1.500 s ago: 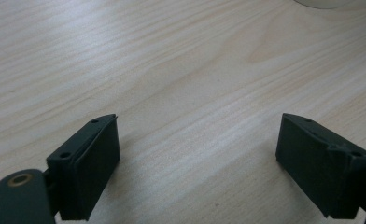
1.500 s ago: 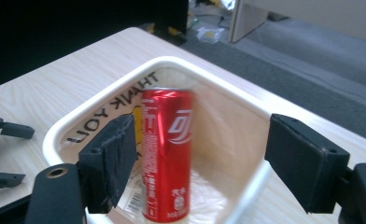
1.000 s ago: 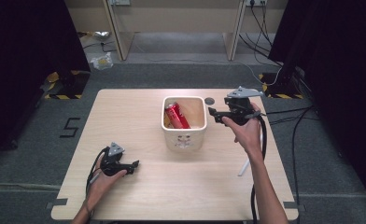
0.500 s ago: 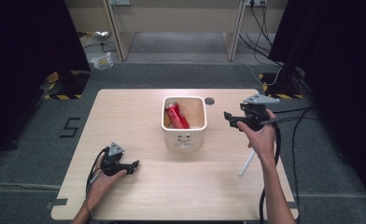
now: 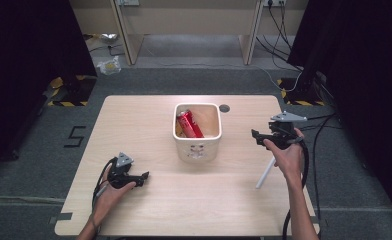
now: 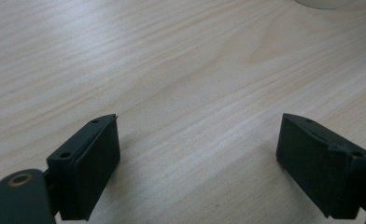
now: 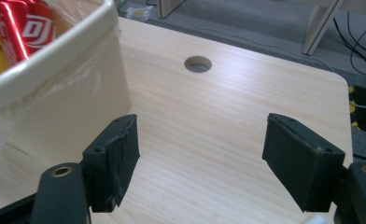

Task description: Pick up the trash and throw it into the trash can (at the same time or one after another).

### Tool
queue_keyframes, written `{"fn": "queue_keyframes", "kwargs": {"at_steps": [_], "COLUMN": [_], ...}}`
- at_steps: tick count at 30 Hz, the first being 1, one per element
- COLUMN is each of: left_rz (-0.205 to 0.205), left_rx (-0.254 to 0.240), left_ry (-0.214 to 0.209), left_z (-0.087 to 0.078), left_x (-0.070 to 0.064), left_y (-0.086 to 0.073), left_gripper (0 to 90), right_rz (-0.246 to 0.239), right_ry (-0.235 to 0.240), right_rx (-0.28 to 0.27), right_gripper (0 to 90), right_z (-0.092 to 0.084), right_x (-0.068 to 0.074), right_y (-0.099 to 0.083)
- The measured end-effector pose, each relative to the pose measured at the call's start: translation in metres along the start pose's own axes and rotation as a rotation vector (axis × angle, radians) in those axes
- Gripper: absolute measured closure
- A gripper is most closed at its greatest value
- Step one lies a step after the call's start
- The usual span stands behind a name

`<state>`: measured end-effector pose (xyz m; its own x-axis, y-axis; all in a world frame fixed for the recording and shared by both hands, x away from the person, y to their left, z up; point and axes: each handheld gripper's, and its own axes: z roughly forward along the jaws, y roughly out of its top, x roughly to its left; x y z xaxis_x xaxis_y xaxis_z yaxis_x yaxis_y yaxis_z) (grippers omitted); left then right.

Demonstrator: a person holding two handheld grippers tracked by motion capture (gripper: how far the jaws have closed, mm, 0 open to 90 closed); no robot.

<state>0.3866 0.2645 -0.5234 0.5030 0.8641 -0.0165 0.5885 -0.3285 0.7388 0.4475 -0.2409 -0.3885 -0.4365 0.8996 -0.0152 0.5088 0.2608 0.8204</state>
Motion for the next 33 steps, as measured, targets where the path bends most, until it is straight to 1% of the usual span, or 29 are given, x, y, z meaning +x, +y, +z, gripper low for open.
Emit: {"fn": "queue_keyframes", "kwargs": {"at_steps": [2,4,5,7,10,11,14,17,19,21,23,25,27,30,32,33], "left_rz": [0.0,0.0,0.0,0.0,0.001,0.001,0.0,0.0,0.0,0.0,0.001,0.0,0.001,0.0,0.0,0.0], "left_rx": [0.0,0.0,0.0,0.0,0.0,0.0,0.0,0.0,0.0,0.0,0.0,0.0,0.0,0.0,0.0,0.0], "left_ry": [0.0,0.0,0.0,0.001,0.001,0.001,0.001,0.001,0.001,0.001,0.001,0.001,0.001,0.001,0.001,0.001], "left_z": [0.0,0.0,0.0,0.0,0.0,0.0,0.0,0.0,0.0,0.0,0.0,0.0,0.0,0.0,0.0,0.0], "left_x": [0.0,0.0,0.0,0.0,0.0,0.0,0.0,0.0,0.0,0.0,0.0,0.0,0.0,0.0,0.0,0.0], "left_y": [0.0,0.0,0.0,0.0,0.0,0.0,0.0,0.0,0.0,0.0,0.0,0.0,0.0,0.0,0.0,0.0], "left_gripper": [12.6,12.5,12.6,12.6,12.6,12.5,12.6,12.5,12.6,12.5,12.5,12.6,12.6,12.6,12.6,12.6], "right_rz": [-0.001,-0.01,-0.003,0.007,0.009,0.017,0.022,0.013,0.012,0.022,0.045,0.04,0.057,0.074,0.079,0.073], "right_ry": [-0.012,-0.036,-0.04,-0.038,-0.038,-0.053,-0.065,-0.103,-0.115,-0.128,-0.13,-0.136,-0.147,-0.148,-0.151,-0.155], "right_rx": [0.011,0.025,0.022,0.023,0.03,0.035,0.044,0.071,0.08,0.092,0.091,0.126,0.131,0.149,0.157,0.166], "right_gripper": [27.1,28.5,28.9,30.1,30.2,30.8,32.5,33.7,35.2,37.8,40.2,41.2,43.2,44.7,45.6,46.4], "right_z": [0.001,0.001,0.001,0.001,0.001,0.003,0.004,0.007,0.009,0.012,0.016,0.02,0.023,0.024,0.025,0.026], "right_x": [-0.003,-0.005,-0.006,-0.007,-0.008,-0.01,-0.013,-0.016,-0.017,-0.018,-0.019,-0.021,-0.023,-0.026,-0.027,-0.027], "right_y": [-0.004,-0.007,-0.009,-0.014,-0.018,-0.025,-0.032,-0.039,-0.044,-0.05,-0.059,-0.065,-0.072,-0.078,-0.081,-0.083]}}
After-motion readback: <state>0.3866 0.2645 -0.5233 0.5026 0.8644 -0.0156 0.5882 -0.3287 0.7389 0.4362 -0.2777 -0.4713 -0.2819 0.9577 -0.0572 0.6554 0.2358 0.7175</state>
